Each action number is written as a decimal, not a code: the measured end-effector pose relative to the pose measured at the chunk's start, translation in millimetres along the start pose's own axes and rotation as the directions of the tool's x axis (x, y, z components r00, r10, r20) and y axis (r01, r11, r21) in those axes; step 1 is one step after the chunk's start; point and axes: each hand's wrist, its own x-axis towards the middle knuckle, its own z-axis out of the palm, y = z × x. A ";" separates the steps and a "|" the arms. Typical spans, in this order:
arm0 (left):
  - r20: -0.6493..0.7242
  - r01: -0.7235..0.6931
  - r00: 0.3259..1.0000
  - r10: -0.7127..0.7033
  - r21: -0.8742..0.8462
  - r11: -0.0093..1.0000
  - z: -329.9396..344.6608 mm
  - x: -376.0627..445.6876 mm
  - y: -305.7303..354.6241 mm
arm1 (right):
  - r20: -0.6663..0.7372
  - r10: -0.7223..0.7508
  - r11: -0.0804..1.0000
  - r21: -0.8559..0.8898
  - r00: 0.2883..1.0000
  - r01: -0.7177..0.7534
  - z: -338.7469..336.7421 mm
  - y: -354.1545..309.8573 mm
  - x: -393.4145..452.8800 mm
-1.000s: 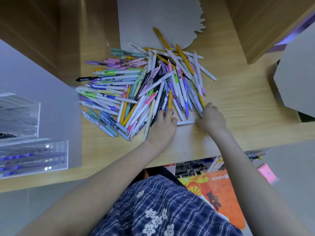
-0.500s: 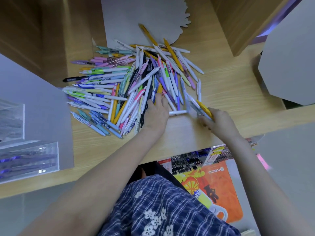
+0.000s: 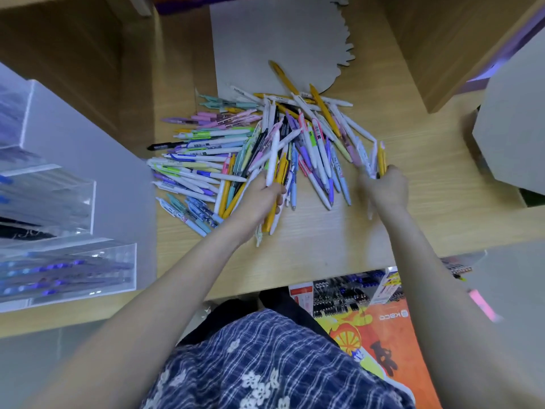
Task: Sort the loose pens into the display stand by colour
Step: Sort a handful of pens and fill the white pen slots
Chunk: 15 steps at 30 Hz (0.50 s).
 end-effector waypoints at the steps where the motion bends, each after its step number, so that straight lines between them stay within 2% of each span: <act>1: 0.030 0.045 0.999 -0.041 -0.156 0.987 -5.2 -3.2 2.3 | 0.019 -0.004 0.989 0.149 1.000 0.001 -3.4 -5.6 -6.0; 3: 0.113 0.071 0.993 -0.033 -0.357 0.931 -18.6 -11.3 4.7 | 0.162 -0.028 0.924 0.381 0.986 -0.036 -7.3 -22.1 -24.8; 6: 0.197 0.053 0.980 0.030 -0.403 0.914 -43.7 -30.9 7.0 | 0.371 -0.185 0.834 0.549 0.910 -0.054 -5.9 -59.0 -64.1; 11: 0.245 -0.018 0.962 0.121 -0.386 0.922 -103.8 -78.4 7.5 | 0.401 -0.447 0.737 0.672 0.799 0.075 6.8 -119.9 -127.0; 15: 0.196 -0.129 0.960 0.199 -0.318 0.939 -166.5 -128.9 -6.3 | 0.364 -0.554 0.711 0.675 0.749 0.198 28.2 -164.9 -188.0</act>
